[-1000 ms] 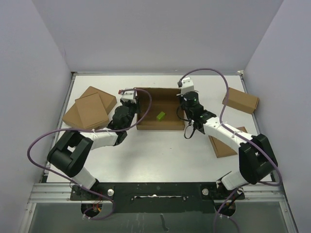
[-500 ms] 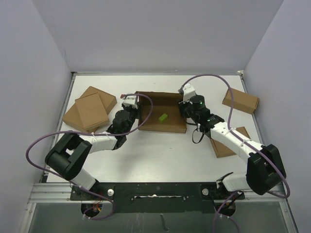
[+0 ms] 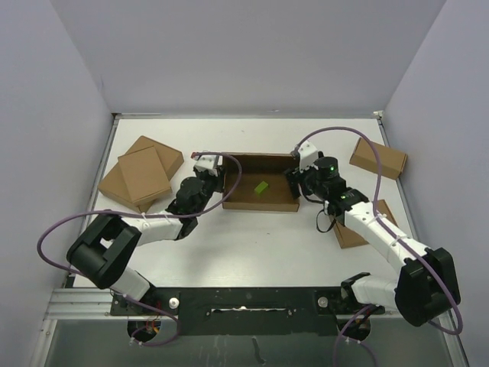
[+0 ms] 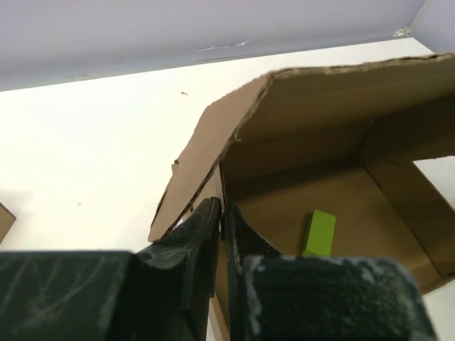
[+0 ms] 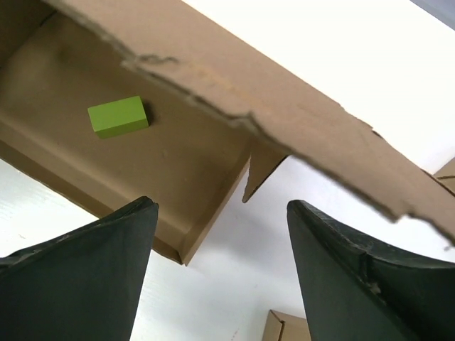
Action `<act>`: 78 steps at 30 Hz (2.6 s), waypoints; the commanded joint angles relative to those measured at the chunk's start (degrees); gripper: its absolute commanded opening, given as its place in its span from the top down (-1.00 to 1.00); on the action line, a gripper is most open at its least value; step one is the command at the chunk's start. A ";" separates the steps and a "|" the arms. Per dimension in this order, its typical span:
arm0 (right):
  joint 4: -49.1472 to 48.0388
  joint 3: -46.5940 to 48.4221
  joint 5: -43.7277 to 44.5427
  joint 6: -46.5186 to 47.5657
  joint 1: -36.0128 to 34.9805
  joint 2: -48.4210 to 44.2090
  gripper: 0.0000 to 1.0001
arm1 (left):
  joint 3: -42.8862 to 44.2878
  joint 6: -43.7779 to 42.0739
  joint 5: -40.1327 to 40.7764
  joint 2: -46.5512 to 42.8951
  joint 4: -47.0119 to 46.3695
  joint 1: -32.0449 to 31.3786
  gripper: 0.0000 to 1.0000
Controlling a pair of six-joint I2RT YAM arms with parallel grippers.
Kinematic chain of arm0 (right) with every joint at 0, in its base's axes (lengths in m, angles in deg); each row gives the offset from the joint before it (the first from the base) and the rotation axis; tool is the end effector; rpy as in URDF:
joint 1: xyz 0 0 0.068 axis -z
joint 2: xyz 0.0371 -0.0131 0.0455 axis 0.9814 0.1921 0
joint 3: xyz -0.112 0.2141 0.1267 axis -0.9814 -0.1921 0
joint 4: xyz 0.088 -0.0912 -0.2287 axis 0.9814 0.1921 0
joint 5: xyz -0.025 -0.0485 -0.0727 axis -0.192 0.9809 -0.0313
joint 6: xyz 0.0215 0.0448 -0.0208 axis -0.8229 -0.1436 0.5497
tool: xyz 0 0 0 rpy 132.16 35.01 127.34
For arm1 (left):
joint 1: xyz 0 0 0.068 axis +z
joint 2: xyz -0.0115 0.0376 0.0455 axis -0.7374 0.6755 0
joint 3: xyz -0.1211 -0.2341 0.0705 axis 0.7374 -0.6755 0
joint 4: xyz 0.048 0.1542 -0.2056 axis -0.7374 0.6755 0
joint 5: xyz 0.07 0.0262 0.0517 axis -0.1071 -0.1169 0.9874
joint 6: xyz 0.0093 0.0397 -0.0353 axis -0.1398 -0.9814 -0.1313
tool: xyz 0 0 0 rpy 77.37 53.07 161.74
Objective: Fold the paper box
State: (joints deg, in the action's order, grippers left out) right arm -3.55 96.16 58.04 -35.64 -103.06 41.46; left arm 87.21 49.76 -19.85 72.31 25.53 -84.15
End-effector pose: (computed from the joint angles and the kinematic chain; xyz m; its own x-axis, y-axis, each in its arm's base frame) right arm 0.2498 0.1111 0.2618 -0.4156 -0.2929 -0.8611 -0.4318 0.8968 -0.0966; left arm 0.2558 -0.1795 0.2133 -0.0765 -0.1189 -0.9900 0.3747 0.9167 -0.1390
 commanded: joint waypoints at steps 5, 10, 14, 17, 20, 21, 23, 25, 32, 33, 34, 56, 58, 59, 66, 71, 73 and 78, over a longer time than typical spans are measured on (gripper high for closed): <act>1.43 -0.53 -3.76 1.97 1.91 -4.36 -0.81 | -2.41 1.83 -3.21 -6.80 -0.03 -0.44 0.63; 4.08 -0.60 -7.37 4.78 3.89 -6.56 -0.97 | -5.78 2.88 -2.63 -12.37 3.67 -0.38 0.28; 11.25 0.10 -17.81 13.85 6.27 -8.76 -0.96 | -8.80 3.98 -2.77 -19.00 9.34 -0.45 0.01; 18.93 0.55 -25.54 24.72 7.81 -10.60 -0.96 | -11.82 5.64 -3.89 -25.75 14.42 -0.38 -0.14; 26.19 0.33 -28.42 32.67 9.44 -12.94 -0.96 | -13.24 7.40 -6.39 -34.79 23.52 -0.31 -0.21; 28.48 0.40 -29.02 34.88 10.22 -13.77 -0.96 | -13.19 8.29 -6.94 -38.19 27.47 -0.29 -0.27; 33.58 0.69 -30.67 39.21 12.35 -15.69 -0.96 | -12.63 9.51 -8.80 -44.81 34.26 -0.18 -0.37; 38.18 1.54 -32.63 42.93 14.58 -17.55 -0.96 | -10.98 10.70 -9.85 -50.57 40.17 -0.09 -0.49; 59.29 16.38 -42.98 51.62 16.19 -15.68 -0.87 | 6.66 12.17 -14.24 -50.29 57.50 1.75 -0.56; 61.02 21.12 -45.57 51.07 16.24 -14.54 -0.84 | 10.65 12.06 -15.90 -47.84 59.24 2.42 -0.56; 61.93 24.81 -47.32 49.90 16.29 -13.22 -0.80 | 14.43 12.03 -17.86 -45.36 60.90 3.17 -0.55; 53.94 60.88 -47.84 16.73 14.91 28.97 0.70 | 70.53 7.60 -53.87 13.82 87.43 17.07 0.62; 54.39 59.34 -48.11 17.73 14.52 28.95 0.70 | 69.07 5.50 -54.91 14.57 89.18 16.98 0.62; 54.69 58.54 -48.20 18.24 14.25 28.84 0.70 | 67.99 4.74 -55.20 14.60 89.97 16.91 0.62; 56.41 52.09 -48.60 21.73 11.79 26.94 0.72 | 57.66 0.13 -56.21 11.11 92.55 16.08 0.63; 56.51 46.27 -47.77 23.31 9.92 25.42 0.72 | 50.15 -0.09 -56.97 7.68 90.81 15.79 0.63; 55.51 42.62 -47.29 23.45 9.21 25.01 0.72 | 47.50 0.03 -57.07 6.99 90.10 15.56 0.63; 51.75 35.38 -44.51 23.67 9.01 25.72 0.71 | 41.72 1.67 -57.39 7.75 86.83 15.29 0.62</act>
State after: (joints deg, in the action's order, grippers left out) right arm 51.60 134.96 11.77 -13.00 -93.99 68.70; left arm 131.05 51.44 -75.11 84.73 116.28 -68.41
